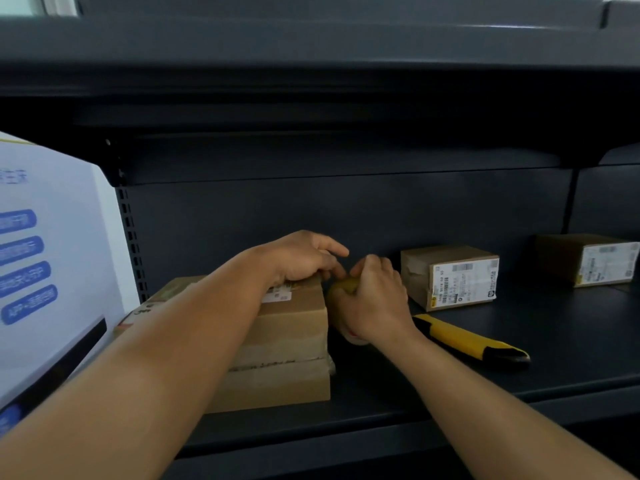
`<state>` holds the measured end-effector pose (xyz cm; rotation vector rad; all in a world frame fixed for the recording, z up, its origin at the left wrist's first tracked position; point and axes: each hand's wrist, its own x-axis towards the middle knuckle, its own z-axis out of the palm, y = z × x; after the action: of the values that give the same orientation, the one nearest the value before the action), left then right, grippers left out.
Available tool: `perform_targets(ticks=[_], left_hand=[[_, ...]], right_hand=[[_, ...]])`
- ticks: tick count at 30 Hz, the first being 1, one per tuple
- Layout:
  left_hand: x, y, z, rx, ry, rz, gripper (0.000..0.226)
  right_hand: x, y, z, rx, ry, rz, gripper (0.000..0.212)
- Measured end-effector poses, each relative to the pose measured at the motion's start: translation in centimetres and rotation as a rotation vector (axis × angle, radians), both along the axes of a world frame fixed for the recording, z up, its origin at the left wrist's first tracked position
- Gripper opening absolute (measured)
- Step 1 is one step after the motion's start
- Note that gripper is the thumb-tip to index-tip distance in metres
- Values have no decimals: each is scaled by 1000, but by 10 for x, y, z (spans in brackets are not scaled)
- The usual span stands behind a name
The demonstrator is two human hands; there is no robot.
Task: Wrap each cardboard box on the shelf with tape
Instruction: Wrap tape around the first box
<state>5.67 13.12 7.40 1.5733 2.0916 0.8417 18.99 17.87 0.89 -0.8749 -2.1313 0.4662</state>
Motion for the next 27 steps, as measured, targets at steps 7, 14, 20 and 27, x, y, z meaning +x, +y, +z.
perform_targets(ticks=[7, 14, 20, 27], left_hand=[[1, 0, 0, 1, -6, -1, 33], [1, 2, 0, -43, 27, -16, 36], [2, 5, 0, -152, 128, 17, 47], [5, 10, 4, -267, 250, 55, 68]], right_hand=[[-2, 4, -8, 163, 123, 19, 15], [22, 31, -3, -85, 263, -117, 17], [26, 26, -6, -103, 273, -85, 9], [29, 24, -8, -109, 279, -49, 9]])
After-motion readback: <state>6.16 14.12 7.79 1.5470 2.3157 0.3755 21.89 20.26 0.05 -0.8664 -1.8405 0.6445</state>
